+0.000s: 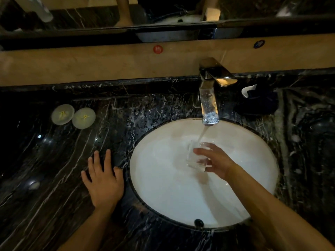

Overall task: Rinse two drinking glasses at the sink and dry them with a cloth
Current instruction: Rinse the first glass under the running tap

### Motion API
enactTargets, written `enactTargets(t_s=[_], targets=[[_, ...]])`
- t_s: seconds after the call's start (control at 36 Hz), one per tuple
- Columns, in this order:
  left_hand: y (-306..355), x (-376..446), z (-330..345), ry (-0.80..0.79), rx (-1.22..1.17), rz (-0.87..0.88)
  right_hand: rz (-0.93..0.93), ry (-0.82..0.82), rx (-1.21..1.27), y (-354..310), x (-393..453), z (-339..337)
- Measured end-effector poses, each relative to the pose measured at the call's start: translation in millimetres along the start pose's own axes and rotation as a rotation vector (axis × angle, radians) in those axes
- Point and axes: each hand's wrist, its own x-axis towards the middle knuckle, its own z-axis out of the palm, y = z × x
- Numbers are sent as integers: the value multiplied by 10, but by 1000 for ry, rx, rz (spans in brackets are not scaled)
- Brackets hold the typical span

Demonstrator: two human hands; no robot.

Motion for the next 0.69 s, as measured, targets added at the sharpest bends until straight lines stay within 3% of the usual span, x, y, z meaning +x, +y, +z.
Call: enactTargets(t_s=[0.17,0.33,0.44,0.58,0.69], targets=[[-10,6,13,1,10,0,-447,165,-342,-12,17,145],[-4,3,9,9,2,-5,-544,340,-420,-170,5,79],[2,-1,2,9,2,-1,-429,390,-600,-284,3,-54],[5,-2,-4,14,-3,3,-233,167,-546,-379,-18,-133],[4,-1,-8,15,0,3,-284,29,-293,-369,-5,-95]])
